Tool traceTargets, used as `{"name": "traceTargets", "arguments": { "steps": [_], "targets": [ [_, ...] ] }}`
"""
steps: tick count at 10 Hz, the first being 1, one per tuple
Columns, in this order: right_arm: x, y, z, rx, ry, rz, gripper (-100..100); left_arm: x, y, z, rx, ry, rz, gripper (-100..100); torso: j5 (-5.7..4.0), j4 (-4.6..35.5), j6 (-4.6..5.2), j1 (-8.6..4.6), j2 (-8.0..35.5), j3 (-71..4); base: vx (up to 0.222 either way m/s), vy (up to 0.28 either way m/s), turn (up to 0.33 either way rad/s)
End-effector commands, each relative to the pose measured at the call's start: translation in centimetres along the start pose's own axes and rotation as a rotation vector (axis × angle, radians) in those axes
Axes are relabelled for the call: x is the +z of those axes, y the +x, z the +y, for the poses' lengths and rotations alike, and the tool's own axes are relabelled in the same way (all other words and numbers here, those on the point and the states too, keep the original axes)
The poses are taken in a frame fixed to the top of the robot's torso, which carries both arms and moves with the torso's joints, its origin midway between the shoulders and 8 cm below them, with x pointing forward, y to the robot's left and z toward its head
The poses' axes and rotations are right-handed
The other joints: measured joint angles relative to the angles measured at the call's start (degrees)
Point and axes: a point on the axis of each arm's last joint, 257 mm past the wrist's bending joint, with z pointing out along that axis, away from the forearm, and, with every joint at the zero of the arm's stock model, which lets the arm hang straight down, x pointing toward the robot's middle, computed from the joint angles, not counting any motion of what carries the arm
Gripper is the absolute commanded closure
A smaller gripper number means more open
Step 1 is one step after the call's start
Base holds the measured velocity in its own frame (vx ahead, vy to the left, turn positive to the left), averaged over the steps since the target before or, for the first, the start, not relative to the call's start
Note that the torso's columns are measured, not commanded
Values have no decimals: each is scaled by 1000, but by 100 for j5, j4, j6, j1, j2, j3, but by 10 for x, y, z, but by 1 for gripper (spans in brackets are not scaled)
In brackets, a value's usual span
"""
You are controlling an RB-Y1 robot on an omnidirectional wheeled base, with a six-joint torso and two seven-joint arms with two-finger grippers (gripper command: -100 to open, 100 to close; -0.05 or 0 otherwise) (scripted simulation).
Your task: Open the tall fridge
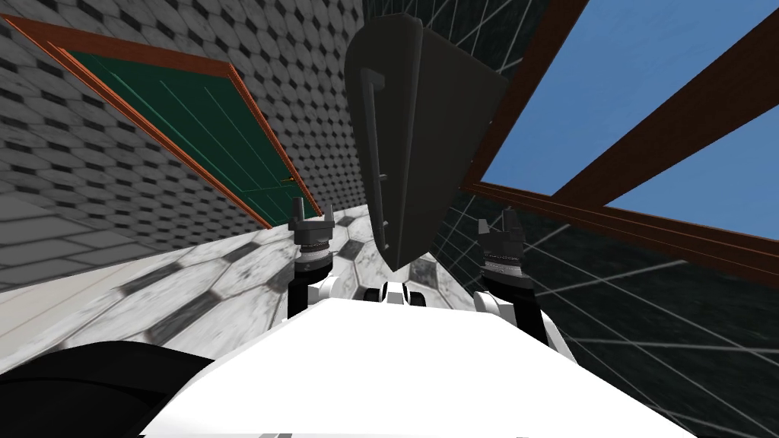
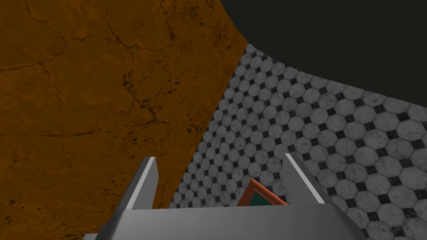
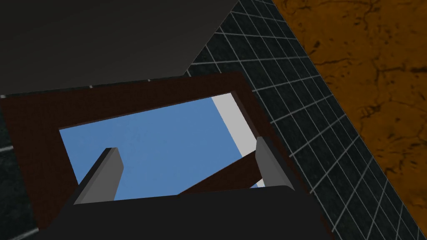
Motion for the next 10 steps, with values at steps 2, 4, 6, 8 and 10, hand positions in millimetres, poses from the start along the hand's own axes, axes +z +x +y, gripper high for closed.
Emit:
{"name": "traceTargets", "arguments": {
  "steps": [2, 4, 6, 8, 10],
  "targets": [
    [2, -15, 31, -283, -85, 34, -100, 0, 0, 0, 0, 0, 0, 0, -1, 1, 0, -4, -2, -3, -33, 67, 77],
    [2, -22, 48, -457, -133, 53, -100, 0, 0, 0, 0, 0, 0, 0, 0, 2, 0, -1, 1, -2, -52, 82, 84],
    [1, -25, 55, -574, -156, 62, -100, 0, 0, 0, 0, 0, 0, 0, -3, 0, 1, -10, -8, -6, -28, 62, 49],
    [0, -28, 62, -680, -180, 74, -100, 0, 0, 0, 0, 0, 0, 0, 0, 0, 0, 0, -7, -6, -27, 74, 65],
    [-2, -30, 74, -873, -225, 100, -100, 0, 0, 0, 0, 0, 0, 0, -3, 1, 0, -12, -4, -4, -25, 62, 94]
  ]
}}
